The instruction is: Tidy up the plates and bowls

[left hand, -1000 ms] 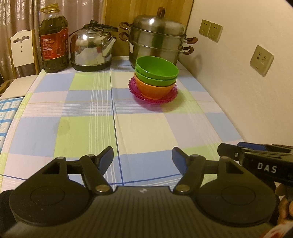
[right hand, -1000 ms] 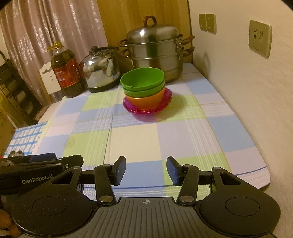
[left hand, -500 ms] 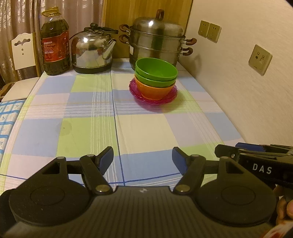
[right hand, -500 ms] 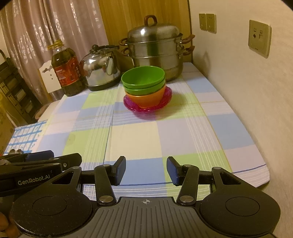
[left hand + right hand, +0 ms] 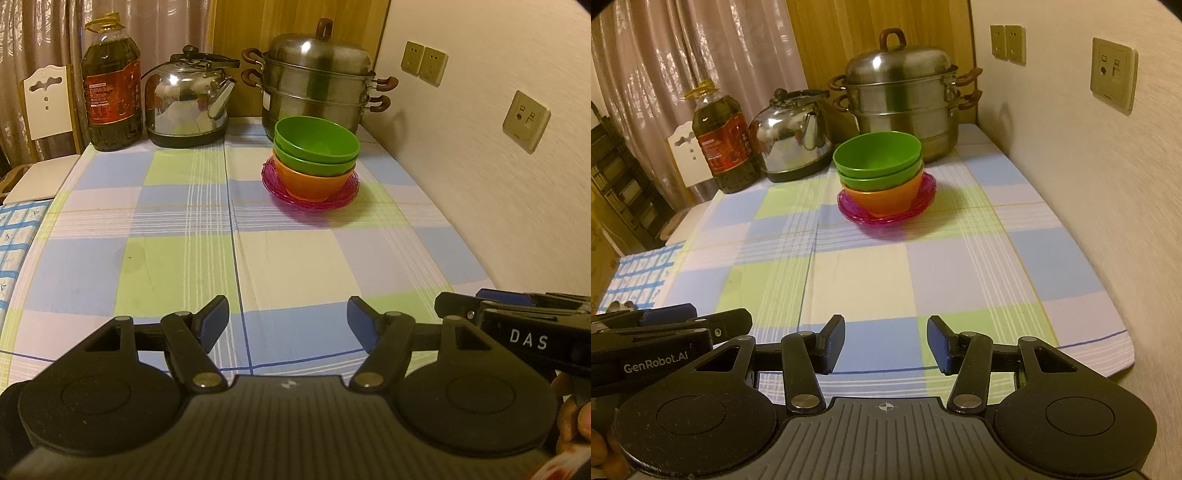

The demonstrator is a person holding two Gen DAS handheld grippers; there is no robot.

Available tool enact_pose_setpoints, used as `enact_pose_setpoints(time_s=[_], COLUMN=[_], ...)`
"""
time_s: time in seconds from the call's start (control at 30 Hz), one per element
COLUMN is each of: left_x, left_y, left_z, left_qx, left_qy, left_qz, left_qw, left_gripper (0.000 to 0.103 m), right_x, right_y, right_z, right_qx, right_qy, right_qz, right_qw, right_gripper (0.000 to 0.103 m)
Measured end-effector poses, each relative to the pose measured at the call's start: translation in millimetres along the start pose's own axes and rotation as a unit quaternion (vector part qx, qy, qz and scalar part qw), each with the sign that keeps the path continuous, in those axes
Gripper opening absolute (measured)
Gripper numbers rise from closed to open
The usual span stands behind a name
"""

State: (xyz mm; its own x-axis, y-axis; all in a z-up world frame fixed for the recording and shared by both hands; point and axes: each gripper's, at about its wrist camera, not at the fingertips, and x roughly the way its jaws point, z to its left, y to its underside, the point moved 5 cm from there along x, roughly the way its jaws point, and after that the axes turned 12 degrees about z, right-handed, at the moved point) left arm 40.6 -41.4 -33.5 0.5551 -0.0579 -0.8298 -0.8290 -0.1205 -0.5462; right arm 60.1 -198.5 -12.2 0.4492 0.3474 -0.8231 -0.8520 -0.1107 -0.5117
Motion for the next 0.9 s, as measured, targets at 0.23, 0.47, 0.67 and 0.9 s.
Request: enact_pose_setpoints(time_s=[0.23,0.47,0.67,0.9], left_x=[-0.9,-1.3,-1.1,-0.7], left_y=[-1.5,-2.4,-2.8,-2.5], left_z=[-0.2,-0.6,-0.2,-0.4], left_qx=[0.001,0.003,0.002,0.003], left_qy=[0.002,0.001,0.003,0.003], left_qz=[-0.001,-0.001,0.0,0.0], left_qw=[1.0,1.0,1.0,1.0], left_gripper=[0.068,0.068,0.068,0.068], right_x=[-0.3,0.0,0.1,0.1], right_y=[-0.2,-0.3,-0.5,-0.8], right_z=[-0.2,-0.1,-0.5,-1.0], right_qx=[0.0,0.0,0.0,0.001], right_qy=[0.0,0.0,0.0,0.0], right_qz=[0.0,0.0,0.0,0.0], right_qw=[1.0,1.0,1.0,1.0], right_gripper=[0.05,0.05,0.05,0.05])
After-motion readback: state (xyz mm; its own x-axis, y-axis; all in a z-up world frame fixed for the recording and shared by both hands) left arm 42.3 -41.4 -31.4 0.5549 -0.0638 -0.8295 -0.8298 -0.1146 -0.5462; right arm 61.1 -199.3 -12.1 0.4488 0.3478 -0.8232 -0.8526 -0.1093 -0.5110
